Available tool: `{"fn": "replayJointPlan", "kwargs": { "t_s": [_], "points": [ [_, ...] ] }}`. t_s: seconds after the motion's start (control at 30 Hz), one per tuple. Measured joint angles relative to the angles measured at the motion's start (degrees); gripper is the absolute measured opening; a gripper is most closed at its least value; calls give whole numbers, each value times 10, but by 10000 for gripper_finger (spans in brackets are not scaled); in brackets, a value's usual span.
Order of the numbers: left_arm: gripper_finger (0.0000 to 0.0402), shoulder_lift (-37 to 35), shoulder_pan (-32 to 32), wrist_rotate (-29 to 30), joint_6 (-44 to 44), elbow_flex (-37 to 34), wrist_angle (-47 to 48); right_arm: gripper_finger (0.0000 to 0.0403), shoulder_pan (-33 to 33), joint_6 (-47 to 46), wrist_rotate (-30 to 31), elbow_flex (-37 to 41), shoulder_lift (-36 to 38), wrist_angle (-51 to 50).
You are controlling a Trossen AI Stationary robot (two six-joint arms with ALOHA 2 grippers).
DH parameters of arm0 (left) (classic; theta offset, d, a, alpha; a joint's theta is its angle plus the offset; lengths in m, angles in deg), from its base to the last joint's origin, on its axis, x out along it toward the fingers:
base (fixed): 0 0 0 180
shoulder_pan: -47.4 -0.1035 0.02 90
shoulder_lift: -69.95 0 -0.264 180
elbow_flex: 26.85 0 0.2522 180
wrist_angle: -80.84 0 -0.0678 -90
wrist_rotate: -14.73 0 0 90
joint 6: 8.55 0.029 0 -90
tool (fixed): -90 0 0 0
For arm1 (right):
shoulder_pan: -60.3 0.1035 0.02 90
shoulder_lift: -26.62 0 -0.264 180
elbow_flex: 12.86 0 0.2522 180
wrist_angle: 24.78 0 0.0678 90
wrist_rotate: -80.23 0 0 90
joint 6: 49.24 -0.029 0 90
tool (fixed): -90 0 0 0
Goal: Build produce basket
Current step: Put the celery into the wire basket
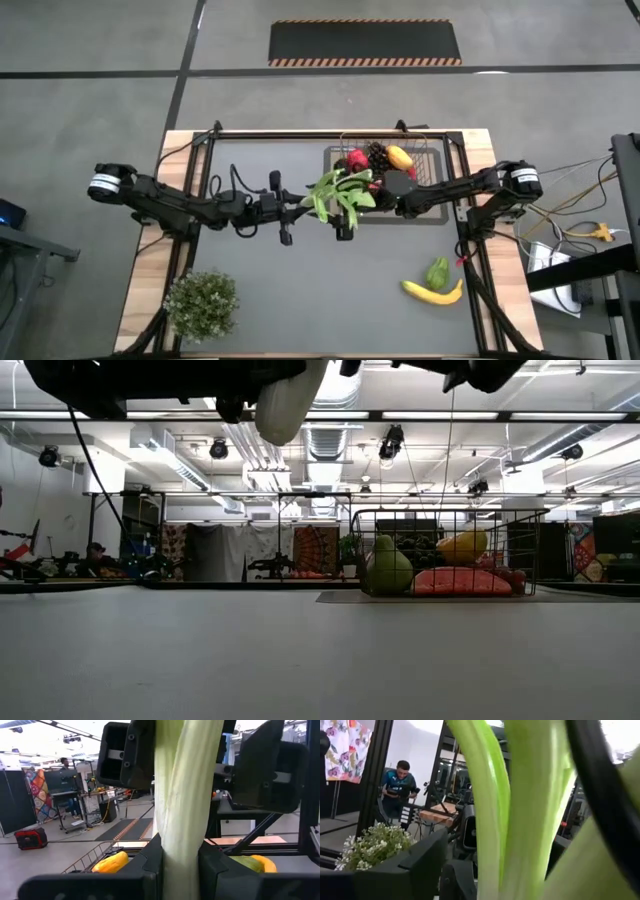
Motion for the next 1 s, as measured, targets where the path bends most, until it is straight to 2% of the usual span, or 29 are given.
{"fn": "replayJointPlan", "kwargs": {
  "t_s": [0.3, 0.47, 0.67, 0.77, 0.87, 1.0],
  "points": [
    [50, 0, 0, 0, 9, -1, 7, 126, 0, 2, 1, -10, -7, -7],
    [106, 0, 0, -2, 9, -1, 14, 36, 0, 6, 0, -10, -6, -18],
    [223, -1, 0, 1, 9, -1, 20, 35, 0, 4, 3, -9, -3, -47],
    [265, -4, -1, 2, 23, -2, 32, 41, 1, 2, 27, -9, 7, -72],
    [290, -6, -1, 7, 29, -2, 35, 39, 1, 5, 66, -9, 24, -107],
    [298, -12, -1, 14, 41, -2, 38, 38, 0, 11, 129, -9, 54, -178]
  ]
}}
